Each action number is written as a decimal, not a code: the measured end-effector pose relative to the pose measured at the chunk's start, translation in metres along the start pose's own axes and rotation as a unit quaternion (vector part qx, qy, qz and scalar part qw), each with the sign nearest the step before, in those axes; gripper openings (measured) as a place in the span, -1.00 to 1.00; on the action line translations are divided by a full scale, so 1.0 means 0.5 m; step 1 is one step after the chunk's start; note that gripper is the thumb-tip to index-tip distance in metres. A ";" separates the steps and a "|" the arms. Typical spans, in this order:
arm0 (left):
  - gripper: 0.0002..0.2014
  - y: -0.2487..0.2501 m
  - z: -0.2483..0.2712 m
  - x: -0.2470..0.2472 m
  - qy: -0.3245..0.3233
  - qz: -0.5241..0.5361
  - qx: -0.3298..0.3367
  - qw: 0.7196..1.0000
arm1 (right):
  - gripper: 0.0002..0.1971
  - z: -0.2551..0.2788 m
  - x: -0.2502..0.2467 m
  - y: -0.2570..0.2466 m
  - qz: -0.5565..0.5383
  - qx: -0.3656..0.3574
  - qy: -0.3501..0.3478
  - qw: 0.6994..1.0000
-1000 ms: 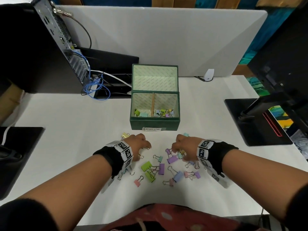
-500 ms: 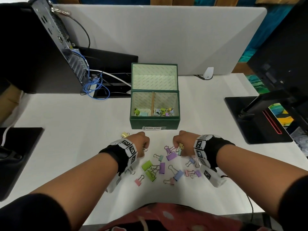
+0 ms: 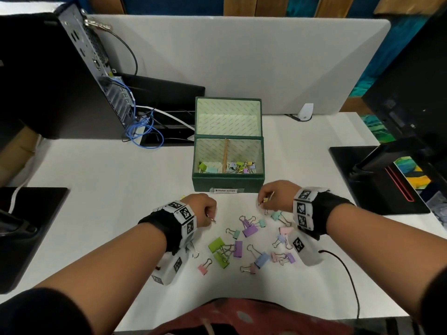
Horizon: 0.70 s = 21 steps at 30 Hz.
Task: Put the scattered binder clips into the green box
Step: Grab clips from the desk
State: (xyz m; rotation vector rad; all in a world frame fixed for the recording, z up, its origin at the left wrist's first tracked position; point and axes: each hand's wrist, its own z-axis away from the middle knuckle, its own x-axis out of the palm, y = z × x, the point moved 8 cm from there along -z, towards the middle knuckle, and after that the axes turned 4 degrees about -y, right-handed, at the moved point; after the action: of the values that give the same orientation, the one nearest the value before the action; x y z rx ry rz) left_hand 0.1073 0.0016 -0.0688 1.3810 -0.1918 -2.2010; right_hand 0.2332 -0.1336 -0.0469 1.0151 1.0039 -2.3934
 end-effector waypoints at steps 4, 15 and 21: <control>-0.66 0.010 0.010 -0.035 0.031 0.089 0.005 0.996 | -0.90 0.003 -0.080 -0.027 -0.169 -0.014 0.068 0.983; -0.76 0.054 0.004 -0.175 0.180 0.231 0.033 0.956 | -0.69 -0.011 -0.124 -0.049 -0.183 -0.036 0.142 0.972; -0.85 0.071 -0.027 -0.227 0.240 0.256 0.027 0.936 | -0.75 0.041 -0.081 -0.003 -0.106 -0.030 0.101 0.989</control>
State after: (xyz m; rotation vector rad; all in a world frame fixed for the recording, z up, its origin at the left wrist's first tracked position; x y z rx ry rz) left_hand 0.1703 0.0308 0.0290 1.6323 -0.3834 -1.4024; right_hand 0.2500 -0.1457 -0.0062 1.2006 1.3070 -2.4467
